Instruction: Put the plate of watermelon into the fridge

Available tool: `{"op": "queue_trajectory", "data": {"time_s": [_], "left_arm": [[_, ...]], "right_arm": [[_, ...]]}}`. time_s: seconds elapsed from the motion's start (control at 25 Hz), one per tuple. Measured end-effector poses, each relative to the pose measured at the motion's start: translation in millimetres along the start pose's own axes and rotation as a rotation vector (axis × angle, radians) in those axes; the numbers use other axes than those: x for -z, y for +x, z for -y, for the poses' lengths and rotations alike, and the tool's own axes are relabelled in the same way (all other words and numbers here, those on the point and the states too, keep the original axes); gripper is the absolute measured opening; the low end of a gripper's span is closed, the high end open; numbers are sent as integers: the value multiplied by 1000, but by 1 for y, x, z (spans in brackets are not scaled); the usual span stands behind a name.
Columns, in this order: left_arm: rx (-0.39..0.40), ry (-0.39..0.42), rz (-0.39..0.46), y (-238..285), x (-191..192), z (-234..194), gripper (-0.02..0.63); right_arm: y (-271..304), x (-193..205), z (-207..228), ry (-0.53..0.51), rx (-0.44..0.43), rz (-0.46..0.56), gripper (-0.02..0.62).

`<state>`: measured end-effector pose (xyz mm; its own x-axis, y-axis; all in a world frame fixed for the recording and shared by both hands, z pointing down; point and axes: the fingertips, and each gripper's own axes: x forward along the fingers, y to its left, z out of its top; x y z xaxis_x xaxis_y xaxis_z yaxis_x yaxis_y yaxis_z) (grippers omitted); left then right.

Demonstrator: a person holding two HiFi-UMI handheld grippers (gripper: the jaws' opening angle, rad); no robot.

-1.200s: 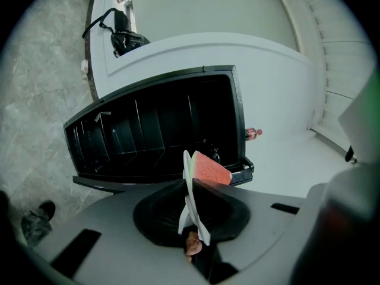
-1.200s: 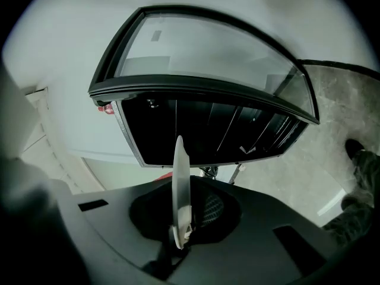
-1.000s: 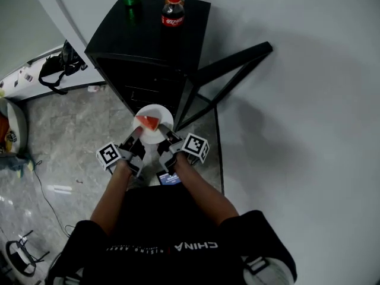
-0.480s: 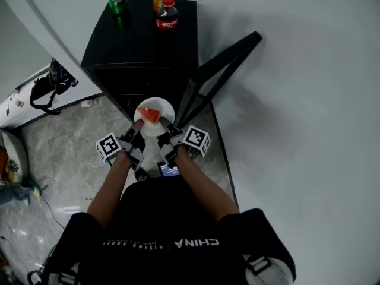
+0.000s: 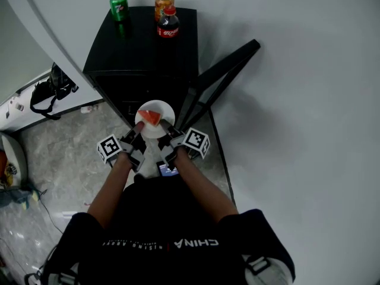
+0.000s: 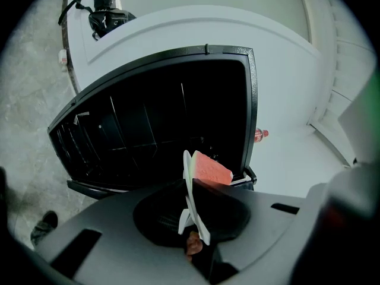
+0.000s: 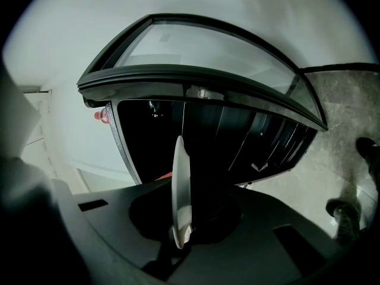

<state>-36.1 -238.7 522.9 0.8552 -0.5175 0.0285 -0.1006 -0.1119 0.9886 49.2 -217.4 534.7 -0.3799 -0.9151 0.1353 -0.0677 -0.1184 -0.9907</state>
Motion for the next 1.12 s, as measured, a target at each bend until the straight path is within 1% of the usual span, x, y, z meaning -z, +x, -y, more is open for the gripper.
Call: {"op": "queue_trajectory", "data": {"time_s": [0.12, 0.28, 0.4, 0.6, 0.76, 0.96, 1.12], "left_arm": [[-10, 7, 8, -2, -2, -2, 37], [-5, 21, 9, -3, -5, 1, 37], [2, 15, 24, -5, -9, 3, 38], [5, 7, 25, -6, -14, 2, 38], [-25, -27, 55, -7, -20, -9, 37], [-67, -105, 90, -6, -26, -25, 28], [-87, -121, 106, 2, -32, -38, 28]], "right_arm": [[3, 3, 0, 21, -9, -12, 26], [6, 4, -3, 1, -42, -17, 26], [9, 9, -5, 9, -62, -29, 26], [18, 17, -6, 20, -80, -66, 26], [26, 17, -2, 10, -78, -67, 26], [35, 14, 8, -11, -45, -52, 26], [45, 7, 16, -26, -26, -48, 26]]}}
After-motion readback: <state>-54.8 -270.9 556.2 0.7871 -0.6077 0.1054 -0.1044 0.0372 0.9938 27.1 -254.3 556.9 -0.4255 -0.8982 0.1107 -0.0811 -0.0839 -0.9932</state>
